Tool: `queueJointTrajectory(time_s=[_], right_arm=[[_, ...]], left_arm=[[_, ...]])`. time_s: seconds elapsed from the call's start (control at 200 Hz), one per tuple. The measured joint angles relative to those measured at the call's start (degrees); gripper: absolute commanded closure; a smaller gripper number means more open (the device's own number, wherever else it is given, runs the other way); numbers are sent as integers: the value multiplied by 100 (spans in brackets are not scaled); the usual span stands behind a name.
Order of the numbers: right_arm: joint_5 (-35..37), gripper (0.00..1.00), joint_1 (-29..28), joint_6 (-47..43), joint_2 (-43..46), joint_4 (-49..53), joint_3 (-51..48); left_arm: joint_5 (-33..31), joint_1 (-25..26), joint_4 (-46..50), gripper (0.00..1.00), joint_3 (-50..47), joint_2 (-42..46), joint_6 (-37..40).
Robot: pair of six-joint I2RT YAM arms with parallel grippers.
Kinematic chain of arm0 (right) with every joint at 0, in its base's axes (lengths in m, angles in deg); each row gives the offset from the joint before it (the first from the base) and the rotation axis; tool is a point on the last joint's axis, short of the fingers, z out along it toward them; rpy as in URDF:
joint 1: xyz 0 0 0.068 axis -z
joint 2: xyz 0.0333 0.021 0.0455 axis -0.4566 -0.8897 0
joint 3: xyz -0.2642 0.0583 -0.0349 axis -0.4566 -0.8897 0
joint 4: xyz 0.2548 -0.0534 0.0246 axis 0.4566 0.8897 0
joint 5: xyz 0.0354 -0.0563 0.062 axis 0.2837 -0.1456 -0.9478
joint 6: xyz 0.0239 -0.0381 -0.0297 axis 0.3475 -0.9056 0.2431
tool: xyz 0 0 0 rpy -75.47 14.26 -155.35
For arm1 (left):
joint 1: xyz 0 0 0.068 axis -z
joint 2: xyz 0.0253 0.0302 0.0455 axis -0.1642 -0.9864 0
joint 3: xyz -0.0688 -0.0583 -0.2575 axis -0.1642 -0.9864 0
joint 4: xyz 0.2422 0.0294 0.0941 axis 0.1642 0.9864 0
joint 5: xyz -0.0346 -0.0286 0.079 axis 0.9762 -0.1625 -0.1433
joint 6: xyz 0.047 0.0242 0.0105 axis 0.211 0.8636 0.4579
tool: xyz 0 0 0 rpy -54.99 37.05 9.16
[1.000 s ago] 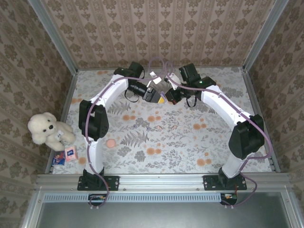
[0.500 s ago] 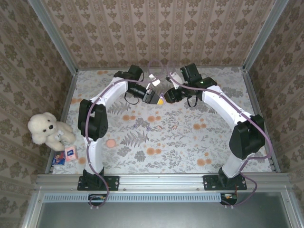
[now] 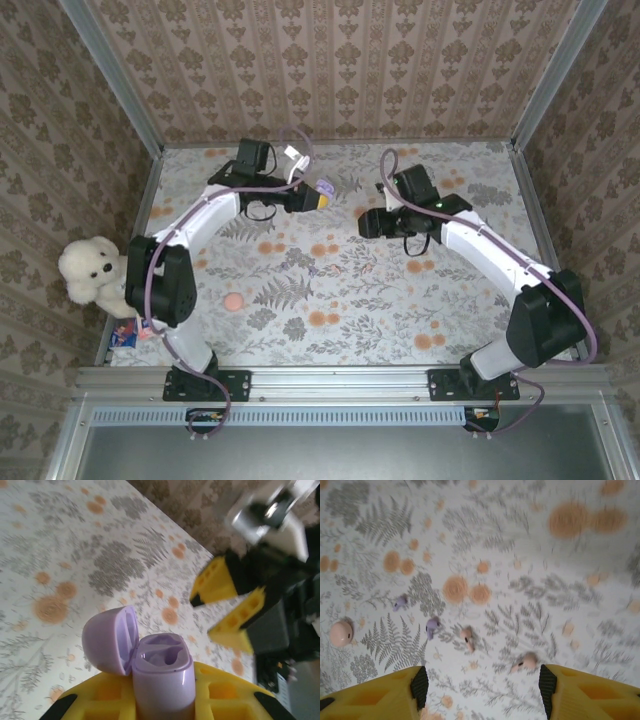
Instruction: Insert the wireless bluetooth earbuds into the charging case
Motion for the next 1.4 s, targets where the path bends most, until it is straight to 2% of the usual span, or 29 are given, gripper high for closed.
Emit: queueJointTrajectory(time_s=[0.155,0.32,0.525,0.775,0.985,1.105,1.4], right_arm=[[304,37,-619,750,-201,-66,-33],[673,38,-1209,1545,-826,-142,175],[1117,40,-1888,2267,-1587,-109,710],[1493,45,-2404,2680,-2341,131,1620],[1840,50,-2494,2876,-2863,483,2090],[1987,51,-2507,2938,-3095,634,2186],[2164,54,-2562,2931,-3650,977,2691]], left_arm=[[-800,15,-1086,100,-787,592,-444],[-1792,9,-2225,100,-1838,1165,-848],[-3287,-20,-3982,100,-3449,1939,-1054],[-4599,-173,-5224,100,-4105,2210,-1091],[-5410,-369,-6100,100,-4441,2350,-1360],[-5788,-455,-6288,100,-4597,2382,-1596],[-6048,-516,-6533,100,-4627,2389,-1784]])
